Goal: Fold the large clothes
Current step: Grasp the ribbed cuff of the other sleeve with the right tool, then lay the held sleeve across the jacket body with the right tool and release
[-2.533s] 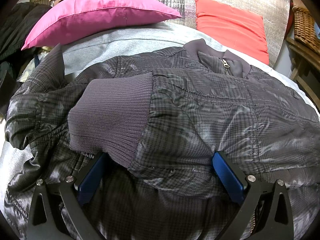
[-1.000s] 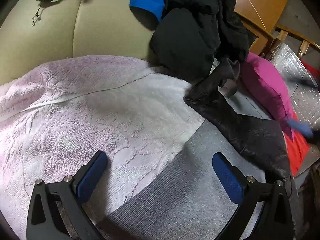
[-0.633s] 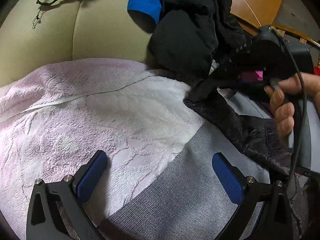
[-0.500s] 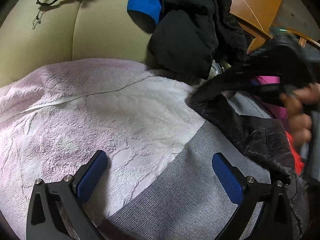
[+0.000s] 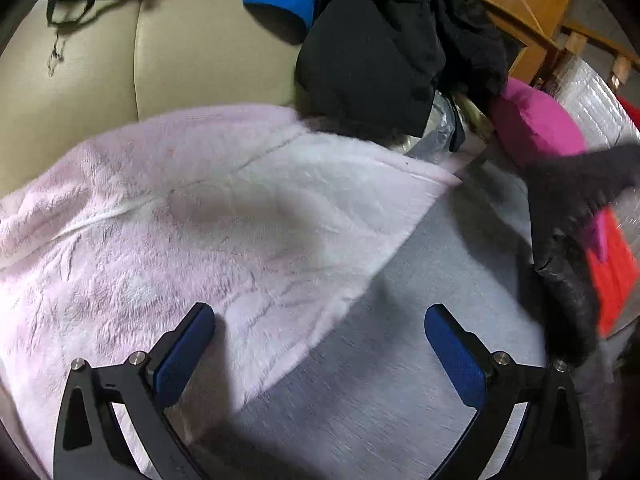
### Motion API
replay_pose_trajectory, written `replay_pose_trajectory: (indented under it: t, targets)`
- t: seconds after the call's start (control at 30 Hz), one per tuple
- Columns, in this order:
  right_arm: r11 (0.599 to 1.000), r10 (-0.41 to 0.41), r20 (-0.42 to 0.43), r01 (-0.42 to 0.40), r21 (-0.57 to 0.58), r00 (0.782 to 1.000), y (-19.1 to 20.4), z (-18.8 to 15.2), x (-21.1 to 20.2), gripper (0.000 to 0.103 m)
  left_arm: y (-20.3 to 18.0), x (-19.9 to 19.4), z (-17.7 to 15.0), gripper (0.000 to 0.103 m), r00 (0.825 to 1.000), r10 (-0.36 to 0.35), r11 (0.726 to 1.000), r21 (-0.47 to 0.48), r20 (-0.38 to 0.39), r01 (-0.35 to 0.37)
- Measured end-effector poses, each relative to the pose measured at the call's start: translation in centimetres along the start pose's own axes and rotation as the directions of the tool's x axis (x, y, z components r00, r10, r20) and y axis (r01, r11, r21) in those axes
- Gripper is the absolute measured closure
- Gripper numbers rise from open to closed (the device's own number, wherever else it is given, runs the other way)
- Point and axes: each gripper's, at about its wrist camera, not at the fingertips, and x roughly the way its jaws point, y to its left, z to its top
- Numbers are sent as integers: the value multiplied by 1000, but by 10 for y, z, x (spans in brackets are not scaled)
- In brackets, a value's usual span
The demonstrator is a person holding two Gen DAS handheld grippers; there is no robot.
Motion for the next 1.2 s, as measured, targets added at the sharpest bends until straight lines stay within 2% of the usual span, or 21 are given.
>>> replay_pose_trajectory:
  t: [0.03, 0.1, 0.17, 0.2, 0.23, 0.27, 0.3, 0.33, 0.4, 0.47, 0.5, 0.53, 0.6, 0.67, 0.73, 0.8, 0.87, 0.97, 1.03, 1.13, 1.2]
  targets:
    - [1000, -2, 11, 2, 4, 1000, -6, -1, -11, 91, 3, -7, 3, 0, 997, -72, 995, -71, -24, 70]
    - [1000, -7, 35, 7, 11, 999, -18, -3, -37, 91, 0, -24, 8, 0, 972, -233, 954, -203, -35, 221]
    - [1000, -13, 59, 11, 18, 998, -31, -3, -57, 90, -22, -41, 11, 0, 911, -408, 887, -260, -54, 382]
    - [1000, -14, 71, 12, 24, 997, -38, -4, -69, 90, -33, -45, 11, 0, 885, -462, 861, -271, -63, 430]
    - [1000, -15, 80, 12, 27, 997, -42, -4, -76, 90, -55, -52, 10, 0, 826, -558, 807, -287, -82, 516]
    - [999, -15, 91, 12, 29, 996, -47, -3, -84, 90, -71, -54, 10, 0, 780, -618, 766, -299, -98, 569]
    - [999, -15, 105, 12, 32, 994, -53, -3, -94, 90, -83, -55, 9, 0, 747, -656, 736, -312, -109, 601]
    - [999, -16, 118, 12, 32, 993, -58, -4, -104, 90, -101, -52, 8, 0, 688, -715, 678, -361, -123, 641]
    - [999, -19, 135, 15, 29, 991, -69, -7, -121, 90, -119, -39, 5, 0, 614, -780, 588, -476, -120, 654]
    - [999, -29, 155, 26, 23, 988, -79, -11, -141, 91, -132, -21, 1, 0, 549, -830, 497, -584, -102, 642]
    - [999, -34, 163, 30, 25, 986, -85, -12, -151, 91, -136, -14, -3, 0, 528, -843, 470, -616, -101, 632]
    - [999, -40, 171, 36, 25, 985, -90, -14, -160, 91, -144, -2, -10, 0, 491, -865, 425, -666, -99, 613]
    - [999, -51, 188, 47, 28, 981, -103, -17, -179, 91, -153, 6, -23, 0, 458, -883, 385, -714, -101, 586]
    - [998, -60, 205, 55, 29, 977, -113, -19, -194, 91, -160, 9, -35, 0, 452, -887, 369, -738, -98, 565]
    - [997, -72, 220, 67, 27, 973, -125, -23, -211, 91, -167, 14, -46, 0, 448, -887, 369, -756, -113, 541]
    - [997, -83, 228, 79, 28, 970, -136, -29, -223, 91, -173, 20, -56, 0, 458, -879, 385, -765, -134, 516]
    - [994, -113, 231, 107, 36, 966, -153, -38, -234, 91, -182, 27, -64, 0, 468, -868, 414, -758, -163, 504]
    - [986, -161, 207, 147, 79, 965, -186, -56, -239, 91, -186, 31, -74, 0, 477, -857, 444, -750, -196, 490]
    - [975, -209, 172, 192, 107, 963, -214, -74, -236, 91, -188, 33, -78, 0, 486, -848, 461, -747, -212, 479]
    - [958, -260, 98, 244, 151, 961, -254, -103, -225, 91, -196, 36, -83, 0, 507, -827, 501, -727, -242, 470]
    - [947, -282, 54, 269, 174, 958, -277, -121, -218, 91, -201, 38, -86, 0, 509, -821, 514, -720, -257, 466]
